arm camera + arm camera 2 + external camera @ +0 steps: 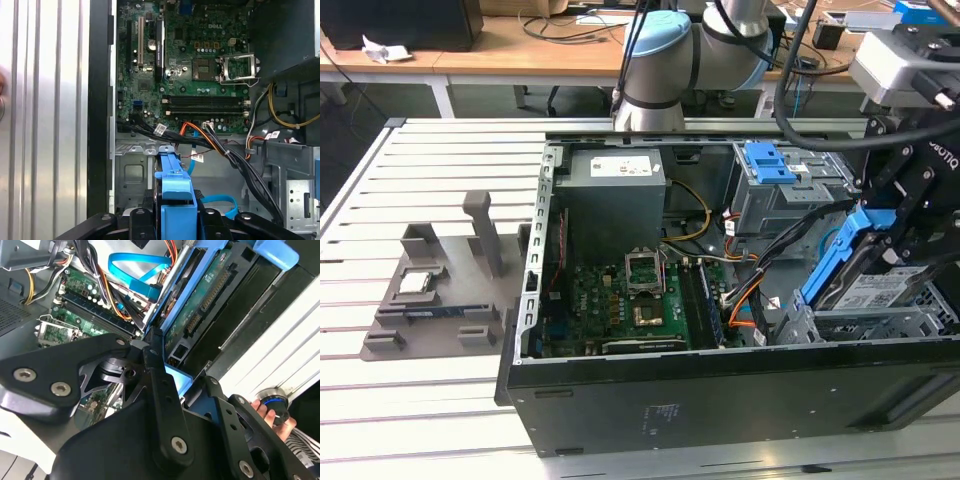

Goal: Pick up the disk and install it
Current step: 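Insert the disk into the insertion slot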

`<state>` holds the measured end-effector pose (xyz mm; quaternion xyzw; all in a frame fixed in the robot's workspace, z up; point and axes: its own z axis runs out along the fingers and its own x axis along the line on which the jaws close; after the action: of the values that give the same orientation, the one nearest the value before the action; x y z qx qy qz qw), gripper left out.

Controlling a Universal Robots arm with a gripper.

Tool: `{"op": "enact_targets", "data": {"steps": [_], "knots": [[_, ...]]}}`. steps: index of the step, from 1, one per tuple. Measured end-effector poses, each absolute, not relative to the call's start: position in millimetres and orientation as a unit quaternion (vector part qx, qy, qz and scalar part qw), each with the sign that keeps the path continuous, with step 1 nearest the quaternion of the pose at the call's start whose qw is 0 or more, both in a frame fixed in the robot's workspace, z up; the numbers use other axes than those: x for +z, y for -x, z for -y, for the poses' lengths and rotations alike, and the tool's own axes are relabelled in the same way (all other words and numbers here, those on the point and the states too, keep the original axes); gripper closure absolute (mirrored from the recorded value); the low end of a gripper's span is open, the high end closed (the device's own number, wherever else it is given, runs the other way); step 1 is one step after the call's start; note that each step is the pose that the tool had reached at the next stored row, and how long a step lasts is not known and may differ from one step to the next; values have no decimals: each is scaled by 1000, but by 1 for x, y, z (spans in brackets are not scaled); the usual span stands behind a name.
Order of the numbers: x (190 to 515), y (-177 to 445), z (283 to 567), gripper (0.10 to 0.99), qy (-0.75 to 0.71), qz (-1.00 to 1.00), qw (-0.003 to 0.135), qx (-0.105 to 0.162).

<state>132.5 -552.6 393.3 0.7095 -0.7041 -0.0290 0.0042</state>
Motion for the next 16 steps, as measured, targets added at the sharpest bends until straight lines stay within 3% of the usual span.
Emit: {"op": "enact_targets", "data": {"steps": [10, 11, 16], "knots": [[383, -132, 553, 710, -710, 704, 4, -29], [383, -132, 553, 647, -710, 704, 4, -29], [383, -132, 553, 659, -710, 704, 4, -29]]}}
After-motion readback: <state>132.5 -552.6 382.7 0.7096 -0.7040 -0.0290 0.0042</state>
